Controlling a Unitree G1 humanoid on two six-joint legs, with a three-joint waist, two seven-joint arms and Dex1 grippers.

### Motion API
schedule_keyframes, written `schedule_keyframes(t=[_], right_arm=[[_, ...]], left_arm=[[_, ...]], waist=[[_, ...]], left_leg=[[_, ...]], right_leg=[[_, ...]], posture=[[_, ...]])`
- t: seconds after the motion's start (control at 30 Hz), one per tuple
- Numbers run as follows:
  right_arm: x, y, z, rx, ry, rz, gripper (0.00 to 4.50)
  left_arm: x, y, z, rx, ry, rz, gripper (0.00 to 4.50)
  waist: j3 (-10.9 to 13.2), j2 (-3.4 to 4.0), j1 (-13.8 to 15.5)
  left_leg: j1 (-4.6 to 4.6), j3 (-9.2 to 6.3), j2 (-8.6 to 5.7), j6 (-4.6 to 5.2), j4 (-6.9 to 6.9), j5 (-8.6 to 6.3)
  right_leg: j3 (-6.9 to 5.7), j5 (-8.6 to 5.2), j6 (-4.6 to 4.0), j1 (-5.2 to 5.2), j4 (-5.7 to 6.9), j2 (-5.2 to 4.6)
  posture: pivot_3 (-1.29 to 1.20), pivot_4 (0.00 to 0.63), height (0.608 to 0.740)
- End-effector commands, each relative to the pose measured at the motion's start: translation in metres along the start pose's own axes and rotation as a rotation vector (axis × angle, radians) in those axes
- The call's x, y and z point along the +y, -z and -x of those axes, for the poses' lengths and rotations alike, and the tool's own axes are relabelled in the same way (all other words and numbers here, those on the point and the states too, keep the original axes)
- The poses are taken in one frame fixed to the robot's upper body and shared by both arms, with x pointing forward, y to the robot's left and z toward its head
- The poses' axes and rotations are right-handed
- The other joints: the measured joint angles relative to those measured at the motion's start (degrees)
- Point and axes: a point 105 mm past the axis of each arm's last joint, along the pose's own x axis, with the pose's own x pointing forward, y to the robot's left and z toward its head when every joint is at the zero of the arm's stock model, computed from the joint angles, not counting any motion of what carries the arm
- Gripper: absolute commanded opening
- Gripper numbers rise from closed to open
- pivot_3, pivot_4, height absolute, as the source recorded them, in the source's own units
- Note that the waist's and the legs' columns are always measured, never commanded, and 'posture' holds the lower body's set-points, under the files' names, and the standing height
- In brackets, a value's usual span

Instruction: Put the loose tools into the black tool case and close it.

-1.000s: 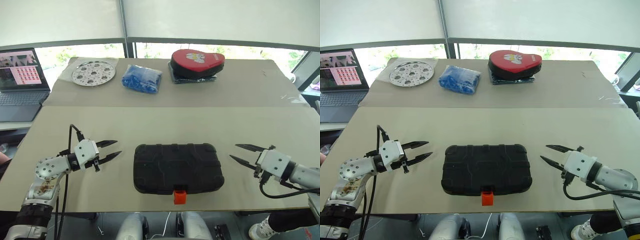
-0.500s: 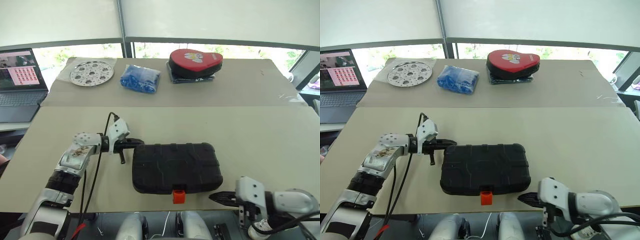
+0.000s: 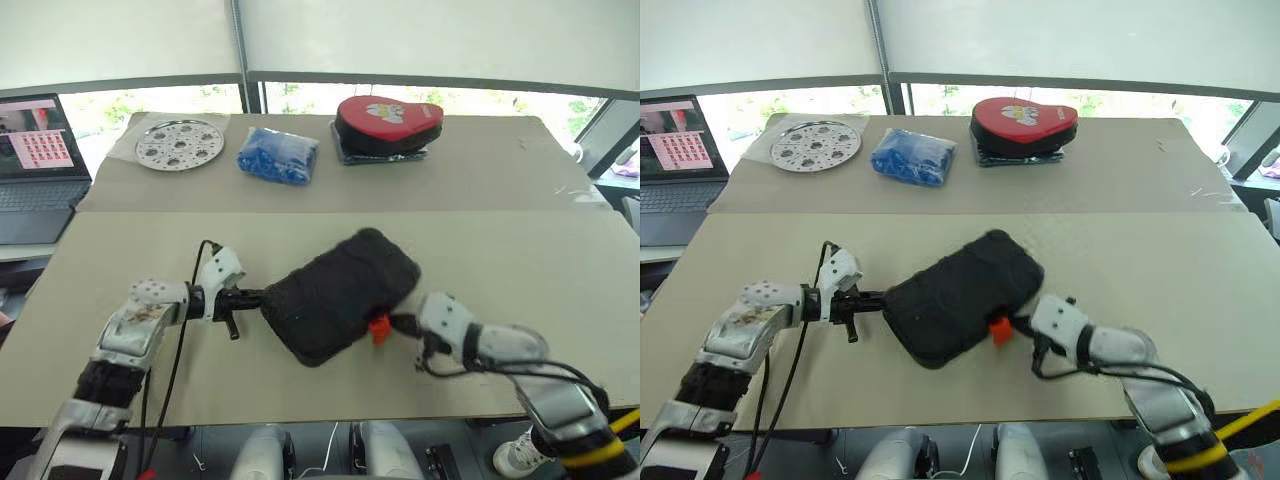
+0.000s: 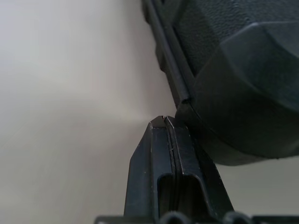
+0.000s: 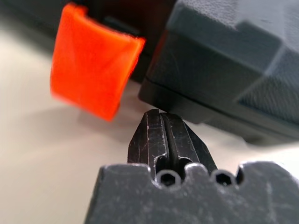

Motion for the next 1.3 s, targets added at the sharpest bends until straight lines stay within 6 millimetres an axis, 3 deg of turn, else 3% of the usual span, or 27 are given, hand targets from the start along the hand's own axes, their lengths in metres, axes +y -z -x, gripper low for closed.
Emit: schedule_keyframes(t=[0.03, 0.17, 0.23, 0.3, 0.43, 0.6, 0.73, 0.9, 1.3], right_arm=[[-0.025, -0.010, -0.001, -0.060, 0.069, 0.037, 0.11], [-0.035, -0.005, 0.004, -0.042, 0.077, 0.052, 0.11], [-0.039, -0.001, 0.020, -0.029, 0.084, 0.044, 0.11], [-0.031, 0.000, 0.038, -0.030, 0.035, -0.007, 0.11], [-0.002, 0.004, 0.050, -0.012, -0.066, -0.092, 0.11], [0.017, 0.004, 0.043, -0.015, -0.086, -0.125, 0.11], [0.018, 0.004, 0.031, -0.010, -0.060, -0.131, 0.11], [0.017, -0.001, 0.021, -0.036, -0.055, -0.127, 0.11], [0.015, -0.014, 0.012, -0.099, -0.050, -0.110, 0.11]], left_arm=[[-0.008, -0.018, 0.002, -0.102, -0.035, 0.006, 0.06], [-0.005, -0.023, 0.006, -0.123, -0.088, -0.017, 0.06], [0.012, -0.039, 0.017, -0.174, -0.145, -0.054, 0.06], [0.016, -0.066, 0.020, -0.248, -0.109, -0.083, 0.06], [0.001, -0.092, -0.001, -0.264, 0.051, -0.134, 0.06], [-0.014, -0.107, -0.037, -0.247, 0.156, -0.179, 0.06], [-0.021, -0.099, -0.063, -0.172, 0.203, -0.235, 0.06], [-0.022, -0.096, -0.078, -0.150, 0.197, -0.229, 0.06], [-0.025, -0.077, -0.076, -0.096, 0.202, -0.208, 0.06]], waist=[[0.00, 0.00, 0.14], [0.00, 0.00, 0.42], [0.00, 0.00, 0.59], [0.01, -0.01, 1.18], [-0.01, -0.01, 1.17], [0.00, -0.02, 0.32], [0.00, -0.03, 0.26], [-0.01, -0.02, 0.52], [-0.01, -0.01, 0.49]], left_leg=[[-0.07, 0.01, 0.00, -0.02, 0.02, 0.01], [-0.33, 0.02, -0.06, -0.03, 0.04, 0.03], [-0.32, 0.02, -0.07, -0.03, 0.04, 0.03], [-0.36, -0.03, -0.10, -0.02, 0.06, 0.03], [-0.39, -0.11, -0.08, -0.02, 0.10, 0.03], [-0.23, -0.10, -0.14, -0.02, 0.09, 0.03], [-0.20, -0.12, -0.14, -0.06, 0.12, 0.05], [-0.24, -0.11, -0.16, -0.05, 0.14, 0.05], [-0.23, -0.15, -0.16, 0.06, 0.25, 0.00]], right_leg=[[0.04, 0.01, -0.01, -0.10, 0.00, 0.02], [0.02, 0.02, -0.01, -0.36, 0.03, -0.02], [0.03, 0.02, -0.01, -0.36, 0.04, -0.03], [-0.09, 0.02, -0.01, -0.33, 0.03, -0.07], [-0.23, 0.02, 0.00, -0.22, -0.05, -0.07], [-0.13, 0.03, 0.01, -0.06, -0.05, -0.01], [-0.07, 0.03, 0.01, -0.07, 0.00, 0.07], [-0.02, 0.04, 0.01, -0.12, -0.01, 0.07], [0.01, 0.06, 0.06, -0.04, -0.02, 0.05]], posture=[[0.00, 0.150, 0.740], [0.00, 0.150, 0.740], [0.00, 0.150, 0.740], [0.00, 0.150, 0.740], [0.00, 0.150, 0.740], [0.00, 0.150, 0.740], [0.00, 0.150, 0.740], [0.00, 0.150, 0.740], [0.00, 0.150, 0.740]])
